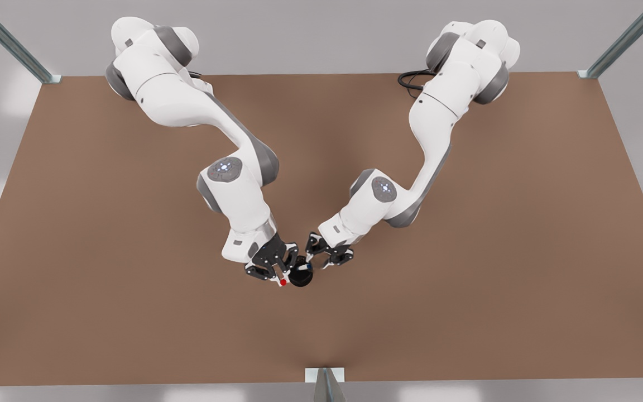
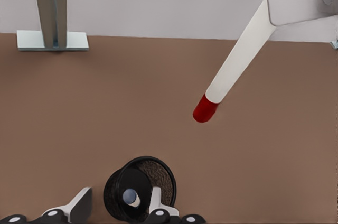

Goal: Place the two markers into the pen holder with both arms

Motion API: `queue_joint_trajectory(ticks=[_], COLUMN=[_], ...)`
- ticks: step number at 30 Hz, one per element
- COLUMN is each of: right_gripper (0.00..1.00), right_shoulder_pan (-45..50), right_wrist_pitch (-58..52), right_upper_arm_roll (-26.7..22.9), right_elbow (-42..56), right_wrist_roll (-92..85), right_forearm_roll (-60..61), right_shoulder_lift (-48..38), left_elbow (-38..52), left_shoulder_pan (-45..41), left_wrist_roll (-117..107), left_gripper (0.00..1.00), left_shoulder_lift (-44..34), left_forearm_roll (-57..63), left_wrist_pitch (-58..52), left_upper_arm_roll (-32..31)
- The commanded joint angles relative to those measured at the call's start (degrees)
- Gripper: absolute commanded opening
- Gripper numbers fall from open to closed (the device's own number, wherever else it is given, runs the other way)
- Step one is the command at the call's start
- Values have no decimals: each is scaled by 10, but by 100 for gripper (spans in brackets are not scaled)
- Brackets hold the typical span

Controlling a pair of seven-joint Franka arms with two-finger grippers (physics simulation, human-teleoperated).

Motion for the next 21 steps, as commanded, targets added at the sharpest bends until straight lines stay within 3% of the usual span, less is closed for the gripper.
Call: queue_joint_trajectory(ticks=[1, 3, 5, 9, 11, 12, 17, 19, 21], right_gripper=[25, 25, 25, 25, 25, 25, 25, 25, 25], right_shoulder_pan=[-1, -1, -2, 6, 6, 5, 7, 14, 22], right_wrist_pitch=[5, 5, 46, 61, 62, 66, 66, 65, 66], right_upper_arm_roll=[0, 0, 0, 5, 6, 6, 8, 9, 9], right_elbow=[0, -1, -3, -26, -36, -44, -64, -63, -62], right_wrist_roll=[153, 153, 153, 177, 178, 179, 179, 180, 210], right_forearm_roll=[-16, -16, -14, -16, -16, -26, -33, -32, -51], right_shoulder_lift=[-1, -1, 9, 8, 4, 5, 3, 0, 1], left_elbow=[5, 6, 6, 53, 53, 53, 45, 31, 15], left_shoulder_pan=[11, 59, 148, 269, 278, 306, 329, 248, 238], left_wrist_roll=[0, 53, 127, 180, 170, 166, 166, 166, 167], left_gripper=[100, 100, 100, 100, 100, 100, 100, 100, 100], left_shoulder_lift=[-7, -29, -45, -106, -154, -173, -259, -287, -297], left_forearm_roll=[10, 8, 7, 11, 141, 143, 139, 99, 73], left_wrist_pitch=[-40, -116, -197, -495, -565, -594, -670, -671, -670], left_upper_arm_roll=[0, -10, -65, -68, -58, -56, -5, 114, 136])
